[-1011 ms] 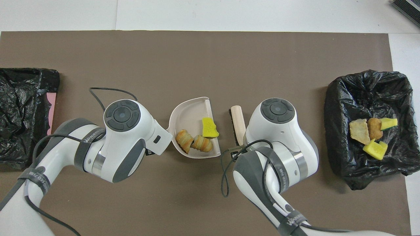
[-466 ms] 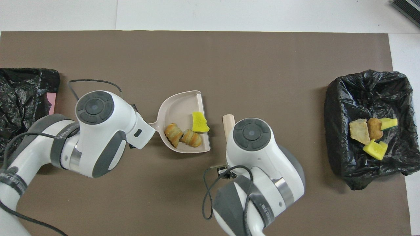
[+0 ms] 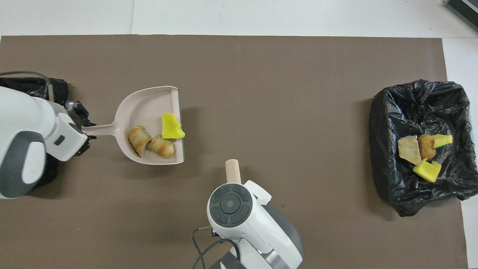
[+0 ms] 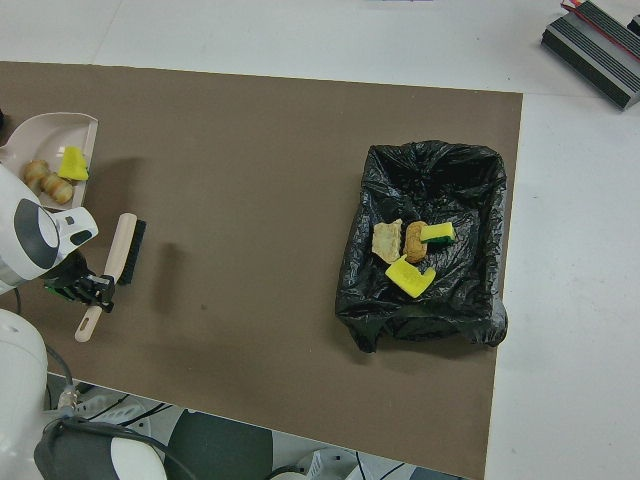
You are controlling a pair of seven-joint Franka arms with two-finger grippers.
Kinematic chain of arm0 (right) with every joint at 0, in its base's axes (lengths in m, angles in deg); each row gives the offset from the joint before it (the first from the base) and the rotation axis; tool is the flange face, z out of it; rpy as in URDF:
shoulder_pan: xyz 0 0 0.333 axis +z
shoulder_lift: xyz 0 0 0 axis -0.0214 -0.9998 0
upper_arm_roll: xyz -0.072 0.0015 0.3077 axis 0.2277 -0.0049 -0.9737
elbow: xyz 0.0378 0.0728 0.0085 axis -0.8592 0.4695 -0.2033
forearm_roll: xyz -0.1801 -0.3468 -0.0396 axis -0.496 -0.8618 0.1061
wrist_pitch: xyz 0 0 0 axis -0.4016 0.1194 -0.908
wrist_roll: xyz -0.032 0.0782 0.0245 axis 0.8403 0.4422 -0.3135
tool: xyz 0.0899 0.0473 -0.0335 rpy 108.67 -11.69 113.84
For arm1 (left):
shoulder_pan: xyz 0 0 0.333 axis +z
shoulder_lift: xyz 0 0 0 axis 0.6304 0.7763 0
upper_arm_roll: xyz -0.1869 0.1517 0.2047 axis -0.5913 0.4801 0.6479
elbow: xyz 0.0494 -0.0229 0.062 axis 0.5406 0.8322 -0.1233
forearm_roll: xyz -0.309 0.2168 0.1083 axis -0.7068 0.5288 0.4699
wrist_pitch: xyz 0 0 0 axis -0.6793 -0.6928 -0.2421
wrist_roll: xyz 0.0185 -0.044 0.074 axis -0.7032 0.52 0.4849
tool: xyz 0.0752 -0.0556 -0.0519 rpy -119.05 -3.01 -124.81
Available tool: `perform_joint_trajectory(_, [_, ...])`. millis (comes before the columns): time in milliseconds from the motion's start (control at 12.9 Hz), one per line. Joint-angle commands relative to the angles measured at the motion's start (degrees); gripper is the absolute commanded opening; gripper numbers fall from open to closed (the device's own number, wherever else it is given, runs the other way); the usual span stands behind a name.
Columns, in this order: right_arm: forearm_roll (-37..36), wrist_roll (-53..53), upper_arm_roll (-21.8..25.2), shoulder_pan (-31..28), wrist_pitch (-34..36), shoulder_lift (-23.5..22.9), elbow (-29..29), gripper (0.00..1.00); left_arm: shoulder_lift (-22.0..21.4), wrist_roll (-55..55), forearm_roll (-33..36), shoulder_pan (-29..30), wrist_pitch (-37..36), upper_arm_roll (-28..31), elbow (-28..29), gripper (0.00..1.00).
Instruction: Sweep and dump trash in bin
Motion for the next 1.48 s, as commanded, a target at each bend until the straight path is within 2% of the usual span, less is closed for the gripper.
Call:
perform_joint_trajectory(0, [1.17,3.56,0.03,3.05,-5.04,-0.97,2.03,0.00,-0.04,-5.58,-0.72,9.02,-3.22,-0.73,-4.28,0.00])
perform_joint_trajectory(155, [1.08,5.58,0.03,4.11,-7.67,-1.77,3.25,0.00,0.92,-12.42,-3.44,15.87,-5.68,-0.64,-7.44,0.00])
perform_joint_trajectory(389, [1.17,6.29,0.03,5.17,-10.59,-2.47,4.93,0.00,1.45,-14.99,-6.96,25.02,-7.35,-0.64,-9.82,0.00])
perform_joint_trajectory(700, [1.26,7.35,-0.06,5.26,-12.16,-3.00,5.11,0.00,6.27,-15.44,-5.83,34.69,-13.22,-0.64,-20.26,0.00])
perform_joint_trajectory(777, [1.26,7.96,-0.06,6.13,-12.86,-3.87,5.20,0.00,6.63,-15.44,-4.95,35.67,-13.85,-0.64,-21.42,0.00])
perform_joint_trajectory(855, [1.26,8.05,-0.06,6.40,-13.48,-4.23,5.20,0.04,6.81,-15.53,-3.73,36.03,-14.03,-0.56,-21.61,0.00])
perform_joint_trajectory(933, [1.26,7.96,0.02,6.40,-13.14,-4.41,4.94,0.36,6.90,-15.53,-2.50,36.82,-13.95,-0.64,-21.61,0.00])
perform_joint_trajectory(1011, [0.99,8.14,0.03,6.40,-12.35,-4.67,4.24,0.99,6.99,-15.53,-1.53,37.09,-13.60,-0.56,-21.70,0.00])
perform_joint_trajectory(1244, [0.03,7.70,0.38,5.18,-7.89,-4.67,-0.06,1.00,9.79,-15.62,2.33,39.20,-13.33,-0.29,-27.04,0.00])
perform_joint_trajectory(1399, [-0.15,7.17,0.46,1.77,-3.58,-3.71,-3.75,1.00,10.33,-15.27,4.98,39.38,-12.55,-0.29,-27.23,0.00])
